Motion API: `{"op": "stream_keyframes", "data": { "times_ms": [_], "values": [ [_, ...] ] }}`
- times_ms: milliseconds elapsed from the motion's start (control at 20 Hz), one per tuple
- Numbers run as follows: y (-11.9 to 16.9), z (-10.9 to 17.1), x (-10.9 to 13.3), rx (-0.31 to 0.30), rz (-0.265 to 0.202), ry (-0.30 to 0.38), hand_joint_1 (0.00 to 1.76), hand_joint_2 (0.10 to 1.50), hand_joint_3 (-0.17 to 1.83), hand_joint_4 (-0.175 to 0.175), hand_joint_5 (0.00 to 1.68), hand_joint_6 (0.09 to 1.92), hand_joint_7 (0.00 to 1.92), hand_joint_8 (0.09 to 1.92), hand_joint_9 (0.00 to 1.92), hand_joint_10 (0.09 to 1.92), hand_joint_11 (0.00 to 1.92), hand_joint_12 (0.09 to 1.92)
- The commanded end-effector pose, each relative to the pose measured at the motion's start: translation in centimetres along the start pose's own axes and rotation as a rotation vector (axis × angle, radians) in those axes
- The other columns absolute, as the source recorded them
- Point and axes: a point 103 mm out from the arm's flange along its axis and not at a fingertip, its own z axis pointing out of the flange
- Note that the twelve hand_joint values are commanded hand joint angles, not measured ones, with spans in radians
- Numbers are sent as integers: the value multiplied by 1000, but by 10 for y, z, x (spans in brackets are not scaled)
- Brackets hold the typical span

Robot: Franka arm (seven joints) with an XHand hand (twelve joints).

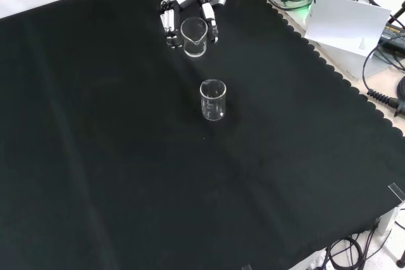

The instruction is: Pour the water from the handheld beaker into the one on the table.

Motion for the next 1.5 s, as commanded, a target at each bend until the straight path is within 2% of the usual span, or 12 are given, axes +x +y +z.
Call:
{"op": "stream_keyframes", "data": {
  "times_ms": [50, 550, 1300, 1500],
  "values": [
    [6, 0, 21, 38, -15, -31, 1315, 636, 685, -175, 1248, 697, 1308, 664, 1576, 563, 1286, 788],
    [23, 8, 27, 133, 47, -183, 1314, 631, 706, -175, 1235, 730, 1294, 699, 1564, 605, 1275, 810],
    [37, 26, 48, 274, 92, -403, 1313, 614, 748, -175, 1223, 769, 1283, 740, 1568, 654, 1264, 834],
    [38, 27, 50, 290, 103, -430, 1313, 614, 750, -175, 1221, 774, 1281, 745, 1570, 658, 1263, 837]
  ]
}}
